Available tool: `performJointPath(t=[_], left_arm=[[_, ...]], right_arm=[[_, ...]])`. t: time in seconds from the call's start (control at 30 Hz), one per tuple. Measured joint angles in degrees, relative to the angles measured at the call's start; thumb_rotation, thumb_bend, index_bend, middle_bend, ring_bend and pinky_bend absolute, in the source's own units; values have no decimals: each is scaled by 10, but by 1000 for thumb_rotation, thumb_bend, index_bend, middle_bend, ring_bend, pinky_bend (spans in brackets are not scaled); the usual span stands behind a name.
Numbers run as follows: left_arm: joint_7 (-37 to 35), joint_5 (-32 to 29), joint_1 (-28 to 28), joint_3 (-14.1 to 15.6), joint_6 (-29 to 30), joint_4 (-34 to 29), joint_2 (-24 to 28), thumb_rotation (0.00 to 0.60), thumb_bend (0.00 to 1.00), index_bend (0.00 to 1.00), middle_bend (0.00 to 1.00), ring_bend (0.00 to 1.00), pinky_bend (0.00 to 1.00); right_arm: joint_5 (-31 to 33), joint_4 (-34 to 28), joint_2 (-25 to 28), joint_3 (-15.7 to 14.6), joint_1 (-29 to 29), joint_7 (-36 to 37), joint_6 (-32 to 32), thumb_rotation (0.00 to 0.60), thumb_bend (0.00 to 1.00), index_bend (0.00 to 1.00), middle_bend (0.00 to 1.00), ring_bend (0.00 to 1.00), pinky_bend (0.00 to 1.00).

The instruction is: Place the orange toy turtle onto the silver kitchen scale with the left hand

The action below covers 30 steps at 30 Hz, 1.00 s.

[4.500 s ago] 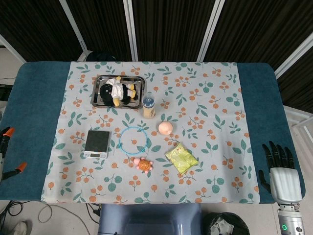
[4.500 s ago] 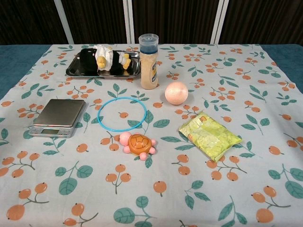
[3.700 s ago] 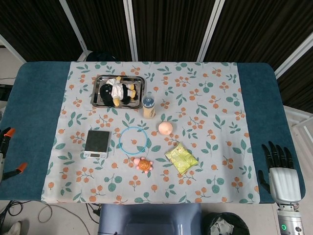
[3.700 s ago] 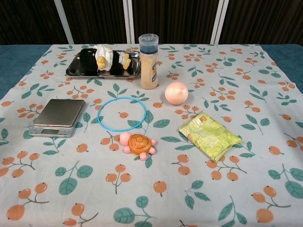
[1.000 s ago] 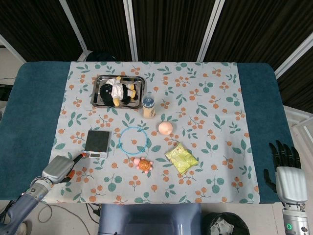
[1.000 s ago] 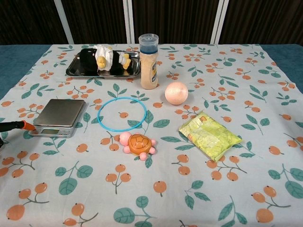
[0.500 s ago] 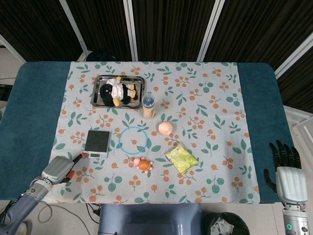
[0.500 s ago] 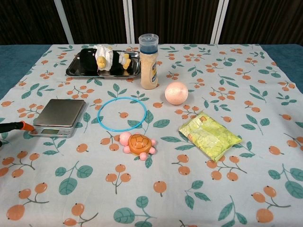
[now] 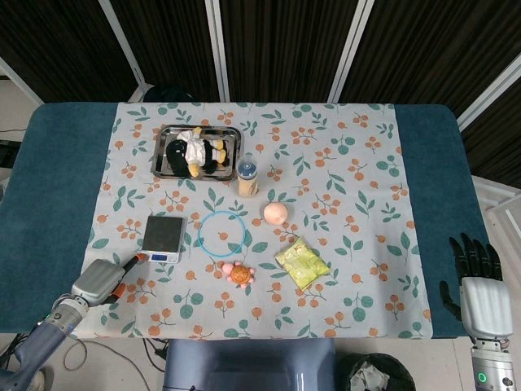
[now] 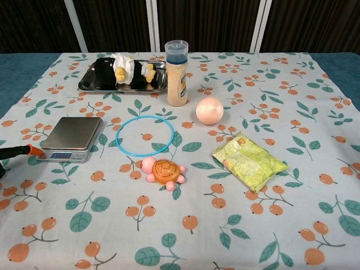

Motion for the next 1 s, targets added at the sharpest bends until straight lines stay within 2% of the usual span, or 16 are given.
performJointPath(t=[0.53,0.67,0.77,0.83,0.93,1.0], left_arm=[[15,-15,-4,2,-1,7,-6,600,519,168,671,582,571],[18,-6,-1,-2,24,-7,1,600,444,167,611,547,559],[22,6,5,-8,59,-28,12,600,311,155,501,464,517],[25,17,10,-11,88,-50,24,600,196,140,389,347,435],[33,36,17,-17,128,-89,42,600,116,125,255,185,312],[41,53,20,-22,152,-118,51,600,90,118,207,129,270]], right_arm=[[0,0,-1,0,0,-3,0,600,501,7,0,14,0],[-1,0,-1,0,0,-2,1,600,500,6,0,14,0],[-2,0,-1,-1,0,-2,0,600,500,6,0,14,0],[-3,0,-1,-1,0,-1,0,600,500,7,0,14,0],[-3,0,-2,-1,0,-2,0,600,500,6,0,13,0],[-4,-1,-2,-1,0,-2,1,600,500,6,0,13,0]])
